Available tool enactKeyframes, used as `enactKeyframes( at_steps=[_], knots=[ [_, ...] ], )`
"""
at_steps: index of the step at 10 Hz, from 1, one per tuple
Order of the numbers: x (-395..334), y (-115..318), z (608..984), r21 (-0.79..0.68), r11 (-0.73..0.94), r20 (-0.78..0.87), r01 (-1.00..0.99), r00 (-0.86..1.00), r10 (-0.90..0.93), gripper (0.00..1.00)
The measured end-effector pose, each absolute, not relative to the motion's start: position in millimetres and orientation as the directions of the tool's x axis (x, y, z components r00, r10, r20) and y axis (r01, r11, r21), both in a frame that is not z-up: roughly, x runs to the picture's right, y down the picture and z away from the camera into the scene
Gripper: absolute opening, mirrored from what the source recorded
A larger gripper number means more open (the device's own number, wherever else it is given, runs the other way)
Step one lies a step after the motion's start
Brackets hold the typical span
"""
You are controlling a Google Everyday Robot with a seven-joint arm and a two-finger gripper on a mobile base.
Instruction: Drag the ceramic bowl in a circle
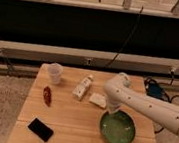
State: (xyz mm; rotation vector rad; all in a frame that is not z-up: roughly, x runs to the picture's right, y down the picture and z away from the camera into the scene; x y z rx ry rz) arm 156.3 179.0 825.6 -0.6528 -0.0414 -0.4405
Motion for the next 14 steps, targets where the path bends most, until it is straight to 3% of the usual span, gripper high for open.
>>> enactKeyframes(
  at_steps=[10,14],
  knots=[
    [141,155,843,-0.558,0.673,0.196,0.486,0.865,-0.462,0.03],
    [112,167,832,-0.552,0.637,0.222,0.539,0.831,-0.510,0.03]
  ],
)
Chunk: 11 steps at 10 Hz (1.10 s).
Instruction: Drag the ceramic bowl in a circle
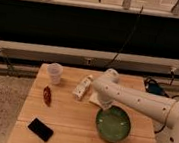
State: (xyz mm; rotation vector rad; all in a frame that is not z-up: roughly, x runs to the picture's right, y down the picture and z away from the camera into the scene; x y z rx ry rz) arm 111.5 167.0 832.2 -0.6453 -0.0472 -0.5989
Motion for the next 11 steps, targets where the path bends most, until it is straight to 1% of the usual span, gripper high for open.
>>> enactKeyframes(
  at_steps=[2,4,9,11],
  knots=[
    [82,173,828,-0.543,0.615,0.242,0.572,0.808,-0.538,0.03],
    [70,173,826,-0.542,0.610,0.245,0.578,0.803,-0.543,0.03],
    [112,176,824,-0.560,0.631,0.224,0.537,0.831,-0.509,0.03],
    [109,176,821,-0.558,0.637,0.224,0.531,0.836,-0.501,0.03]
  ],
)
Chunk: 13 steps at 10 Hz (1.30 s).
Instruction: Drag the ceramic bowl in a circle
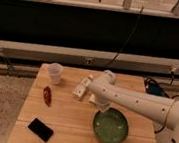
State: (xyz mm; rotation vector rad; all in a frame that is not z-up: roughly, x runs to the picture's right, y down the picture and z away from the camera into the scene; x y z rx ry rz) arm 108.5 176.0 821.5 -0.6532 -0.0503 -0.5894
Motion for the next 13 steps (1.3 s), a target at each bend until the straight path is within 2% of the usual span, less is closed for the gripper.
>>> enactKeyframes(
  at_steps=[3,7,13],
  knots=[
    [94,172,823,-0.563,0.639,0.217,0.524,0.840,-0.497,0.03],
    [129,170,821,-0.571,0.646,0.203,0.506,0.850,-0.487,0.03],
    [107,168,820,-0.571,0.639,0.209,0.515,0.844,-0.494,0.03]
  ],
)
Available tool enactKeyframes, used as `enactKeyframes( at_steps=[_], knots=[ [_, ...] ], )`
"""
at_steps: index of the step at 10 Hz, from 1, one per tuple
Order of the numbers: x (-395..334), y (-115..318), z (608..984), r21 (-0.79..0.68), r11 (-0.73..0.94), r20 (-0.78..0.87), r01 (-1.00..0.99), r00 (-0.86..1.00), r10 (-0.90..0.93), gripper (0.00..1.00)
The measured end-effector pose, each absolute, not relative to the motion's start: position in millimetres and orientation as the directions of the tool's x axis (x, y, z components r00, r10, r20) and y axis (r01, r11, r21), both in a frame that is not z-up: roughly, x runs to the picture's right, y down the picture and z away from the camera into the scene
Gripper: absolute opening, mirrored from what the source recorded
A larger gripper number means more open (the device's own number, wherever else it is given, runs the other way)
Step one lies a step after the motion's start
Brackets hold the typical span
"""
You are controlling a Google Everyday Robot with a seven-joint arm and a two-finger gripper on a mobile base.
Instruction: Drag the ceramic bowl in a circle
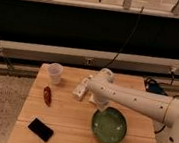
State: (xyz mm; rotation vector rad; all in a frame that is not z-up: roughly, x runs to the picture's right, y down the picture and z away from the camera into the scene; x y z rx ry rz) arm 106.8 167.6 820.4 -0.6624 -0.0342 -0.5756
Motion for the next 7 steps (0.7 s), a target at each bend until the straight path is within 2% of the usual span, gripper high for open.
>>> enactKeyframes(
  at_steps=[3,7],
  knots=[
    [130,164,819,-0.576,0.644,0.199,0.503,0.851,-0.487,0.03],
    [105,168,816,-0.577,0.630,0.210,0.520,0.839,-0.501,0.03]
  ],
)
